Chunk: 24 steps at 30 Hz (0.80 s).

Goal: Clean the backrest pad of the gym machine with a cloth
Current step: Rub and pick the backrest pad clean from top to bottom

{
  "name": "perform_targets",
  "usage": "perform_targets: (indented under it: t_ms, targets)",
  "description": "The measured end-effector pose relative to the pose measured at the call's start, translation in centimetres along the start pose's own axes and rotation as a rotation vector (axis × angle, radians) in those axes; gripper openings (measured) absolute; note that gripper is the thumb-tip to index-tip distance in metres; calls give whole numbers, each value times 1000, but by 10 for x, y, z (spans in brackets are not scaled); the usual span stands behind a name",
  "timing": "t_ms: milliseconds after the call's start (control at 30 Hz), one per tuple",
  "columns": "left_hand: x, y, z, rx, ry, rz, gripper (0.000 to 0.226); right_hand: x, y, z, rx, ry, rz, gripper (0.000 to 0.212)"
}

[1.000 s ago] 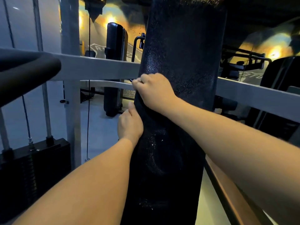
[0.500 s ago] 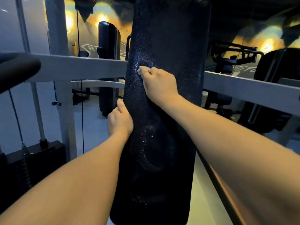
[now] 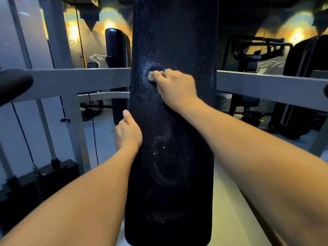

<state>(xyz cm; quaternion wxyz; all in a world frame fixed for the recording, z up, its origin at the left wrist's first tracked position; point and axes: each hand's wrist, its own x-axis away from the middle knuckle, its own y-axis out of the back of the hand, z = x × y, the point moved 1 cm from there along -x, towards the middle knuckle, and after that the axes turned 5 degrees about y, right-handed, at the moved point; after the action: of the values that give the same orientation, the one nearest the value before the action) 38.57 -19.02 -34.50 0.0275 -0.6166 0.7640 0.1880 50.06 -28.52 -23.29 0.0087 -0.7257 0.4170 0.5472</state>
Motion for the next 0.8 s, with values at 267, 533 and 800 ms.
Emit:
perform_targets:
  t_ms: [267,533,800]
  targets:
    - [-5,0,2,-19,6,-2,64,-10,6,-32,95,-395,-85,33]
    - [-4,-1,0,-9,13,-14,71,18,19,-83,172,-187,21,42]
    - [3,-3,-3,-6,19,-57,73,68,15,-75,23,-287,31,50]
